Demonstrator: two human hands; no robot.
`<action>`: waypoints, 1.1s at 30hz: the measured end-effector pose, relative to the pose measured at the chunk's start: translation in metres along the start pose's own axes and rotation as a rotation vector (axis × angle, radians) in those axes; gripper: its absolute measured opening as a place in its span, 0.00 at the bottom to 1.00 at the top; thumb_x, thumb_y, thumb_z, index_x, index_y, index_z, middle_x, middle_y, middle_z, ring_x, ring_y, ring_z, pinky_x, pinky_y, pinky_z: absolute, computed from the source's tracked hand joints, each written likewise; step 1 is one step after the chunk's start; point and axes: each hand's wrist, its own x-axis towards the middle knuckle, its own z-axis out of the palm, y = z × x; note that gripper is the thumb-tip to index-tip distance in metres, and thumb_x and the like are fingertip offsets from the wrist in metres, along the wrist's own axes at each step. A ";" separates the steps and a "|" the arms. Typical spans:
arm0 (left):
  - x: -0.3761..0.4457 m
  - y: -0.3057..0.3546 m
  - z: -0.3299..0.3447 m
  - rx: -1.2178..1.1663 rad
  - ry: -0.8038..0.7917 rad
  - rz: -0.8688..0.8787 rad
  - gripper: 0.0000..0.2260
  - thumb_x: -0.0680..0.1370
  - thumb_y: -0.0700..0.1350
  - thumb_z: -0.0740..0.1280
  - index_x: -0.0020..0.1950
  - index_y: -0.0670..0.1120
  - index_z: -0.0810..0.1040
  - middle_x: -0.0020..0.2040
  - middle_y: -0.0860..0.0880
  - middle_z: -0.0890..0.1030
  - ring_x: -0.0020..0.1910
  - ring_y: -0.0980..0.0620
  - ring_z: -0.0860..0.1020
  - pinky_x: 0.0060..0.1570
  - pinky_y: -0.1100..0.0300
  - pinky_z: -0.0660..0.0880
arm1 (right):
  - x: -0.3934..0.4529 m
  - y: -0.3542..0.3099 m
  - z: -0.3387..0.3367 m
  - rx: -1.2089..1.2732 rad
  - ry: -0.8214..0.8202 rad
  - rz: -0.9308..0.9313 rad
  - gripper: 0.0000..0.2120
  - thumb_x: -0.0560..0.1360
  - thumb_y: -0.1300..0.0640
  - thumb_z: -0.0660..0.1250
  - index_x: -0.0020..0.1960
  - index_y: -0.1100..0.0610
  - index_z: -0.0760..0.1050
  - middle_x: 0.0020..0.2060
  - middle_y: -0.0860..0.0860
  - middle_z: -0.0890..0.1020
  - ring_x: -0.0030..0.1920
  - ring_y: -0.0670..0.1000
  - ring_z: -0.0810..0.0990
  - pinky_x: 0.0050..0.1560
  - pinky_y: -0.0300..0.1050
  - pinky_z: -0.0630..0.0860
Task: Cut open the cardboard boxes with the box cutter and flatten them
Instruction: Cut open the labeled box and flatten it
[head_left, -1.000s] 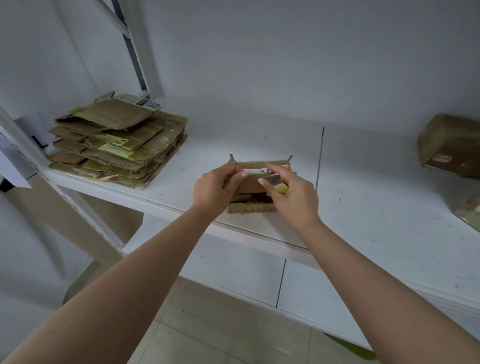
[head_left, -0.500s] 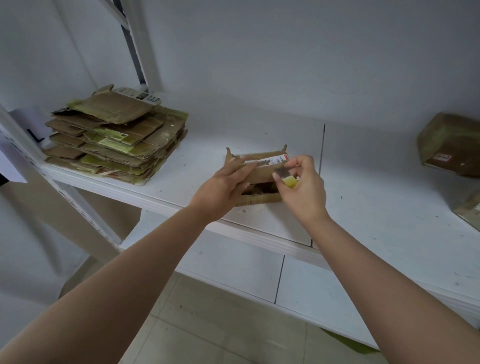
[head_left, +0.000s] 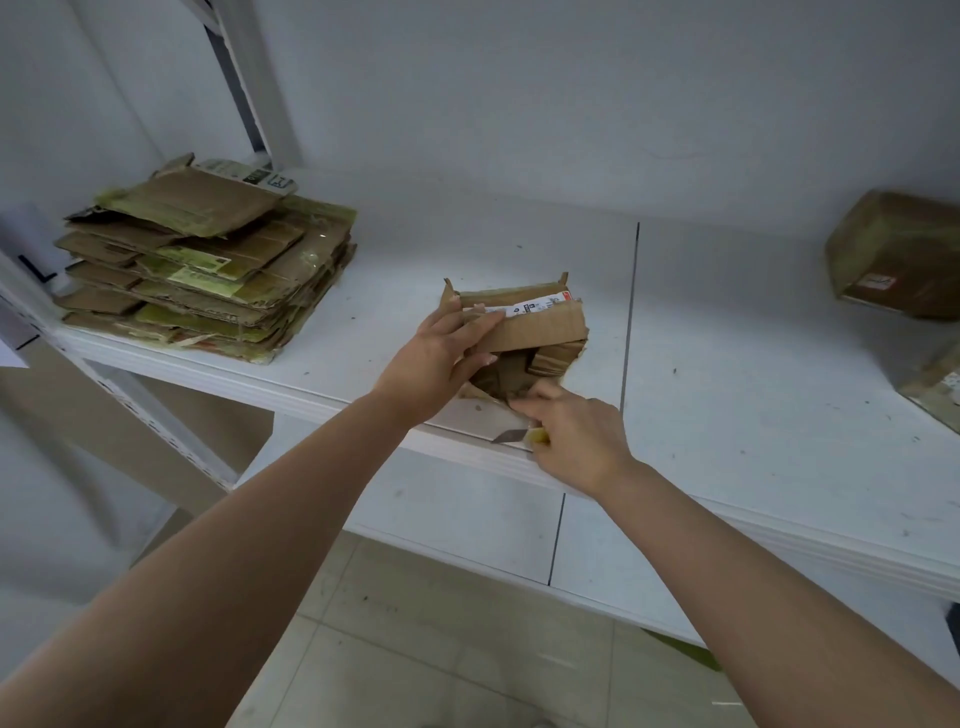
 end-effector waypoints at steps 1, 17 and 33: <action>-0.001 0.000 0.000 -0.007 0.009 0.011 0.24 0.79 0.51 0.64 0.74 0.47 0.67 0.69 0.45 0.72 0.73 0.40 0.62 0.72 0.46 0.62 | -0.001 0.000 0.000 -0.015 -0.004 -0.008 0.25 0.74 0.57 0.63 0.69 0.42 0.68 0.60 0.40 0.72 0.54 0.48 0.76 0.42 0.39 0.67; 0.016 -0.012 -0.025 0.028 -0.264 0.055 0.26 0.81 0.43 0.62 0.77 0.52 0.57 0.76 0.49 0.63 0.75 0.46 0.56 0.72 0.58 0.50 | 0.014 -0.026 0.003 0.024 0.048 0.064 0.25 0.74 0.51 0.64 0.70 0.52 0.62 0.65 0.49 0.68 0.50 0.54 0.78 0.43 0.46 0.74; 0.013 -0.025 -0.014 0.034 -0.209 0.108 0.25 0.80 0.53 0.60 0.76 0.56 0.58 0.72 0.50 0.66 0.66 0.43 0.63 0.70 0.50 0.60 | 0.023 -0.034 0.013 -0.037 0.061 -0.037 0.24 0.74 0.52 0.65 0.69 0.47 0.65 0.63 0.45 0.68 0.46 0.55 0.78 0.40 0.46 0.74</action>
